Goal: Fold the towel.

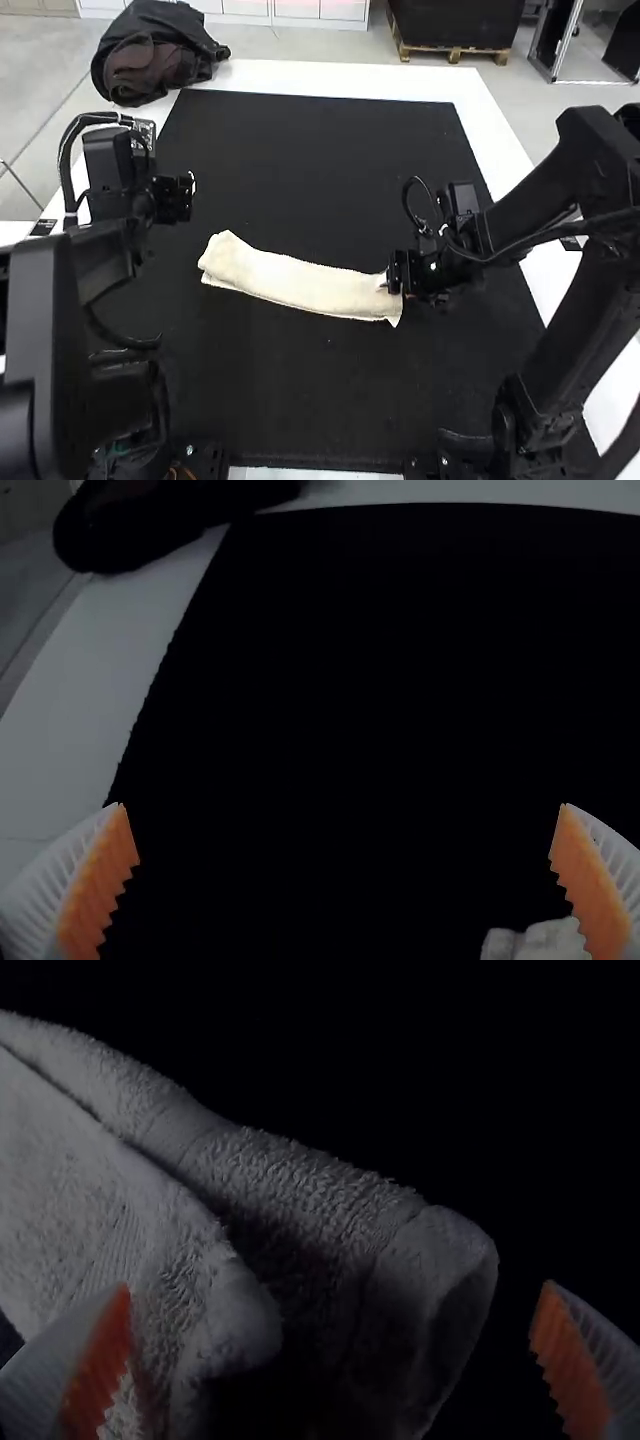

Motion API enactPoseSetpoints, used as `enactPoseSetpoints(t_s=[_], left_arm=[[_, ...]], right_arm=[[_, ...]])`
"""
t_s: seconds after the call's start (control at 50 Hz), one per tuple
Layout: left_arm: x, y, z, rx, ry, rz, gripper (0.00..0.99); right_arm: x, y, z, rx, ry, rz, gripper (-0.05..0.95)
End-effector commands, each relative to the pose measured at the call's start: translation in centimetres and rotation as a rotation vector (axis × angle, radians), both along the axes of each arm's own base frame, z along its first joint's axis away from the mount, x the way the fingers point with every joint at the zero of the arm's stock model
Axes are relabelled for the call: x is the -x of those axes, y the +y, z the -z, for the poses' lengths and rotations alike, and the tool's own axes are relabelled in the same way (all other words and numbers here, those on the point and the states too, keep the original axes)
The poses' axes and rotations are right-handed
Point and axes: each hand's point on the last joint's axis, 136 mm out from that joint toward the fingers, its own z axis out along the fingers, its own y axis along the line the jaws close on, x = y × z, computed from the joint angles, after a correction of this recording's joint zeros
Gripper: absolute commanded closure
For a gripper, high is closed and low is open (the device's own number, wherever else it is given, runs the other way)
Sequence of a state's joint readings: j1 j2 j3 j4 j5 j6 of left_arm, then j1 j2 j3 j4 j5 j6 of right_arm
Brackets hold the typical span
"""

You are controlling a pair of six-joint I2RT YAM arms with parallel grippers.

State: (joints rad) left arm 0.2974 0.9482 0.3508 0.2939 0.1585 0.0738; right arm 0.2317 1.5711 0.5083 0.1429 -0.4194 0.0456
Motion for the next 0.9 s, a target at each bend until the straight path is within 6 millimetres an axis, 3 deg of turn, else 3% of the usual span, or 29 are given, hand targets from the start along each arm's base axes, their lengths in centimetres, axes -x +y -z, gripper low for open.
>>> enactPoseSetpoints(t_s=[0.0,0.16,0.2,0.24,0.36,0.6,0.88], left_arm=[[-0.1,0.1,-1.3,0.015,-0.031,-0.002,0.031],[0.0,0.1,-1.0,0.021,-0.021,-0.003,0.031],[0.0,0.1,-1.1,0.023,-0.023,-0.003,0.031],[0.0,0.1,-1.1,0.03,-0.024,-0.006,0.031],[0.0,0.1,-1.0,0.043,-0.024,-0.01,0.031],[0.1,0.1,-1.0,0.044,-0.024,-0.012,0.033],[0.2,0.1,-0.6,0.047,-0.011,-0.015,0.033]], right_arm=[[-0.8,0.5,-0.2,0.001,-0.011,-0.004,-0.01],[-0.6,1.2,0.0,-0.003,-0.007,-0.017,0.0],[-0.3,1.5,0.3,-0.004,0.001,-0.03,0.04],[-0.1,1.8,0.4,-0.004,0.007,-0.037,0.17],[0.4,2.3,0.6,-0.01,0.018,-0.051,0.93],[0.0,1.8,-0.3,-0.035,0.024,-0.026,0.92],[-1.9,0.0,-5.7,-0.068,-0.055,0.046,0.92]])
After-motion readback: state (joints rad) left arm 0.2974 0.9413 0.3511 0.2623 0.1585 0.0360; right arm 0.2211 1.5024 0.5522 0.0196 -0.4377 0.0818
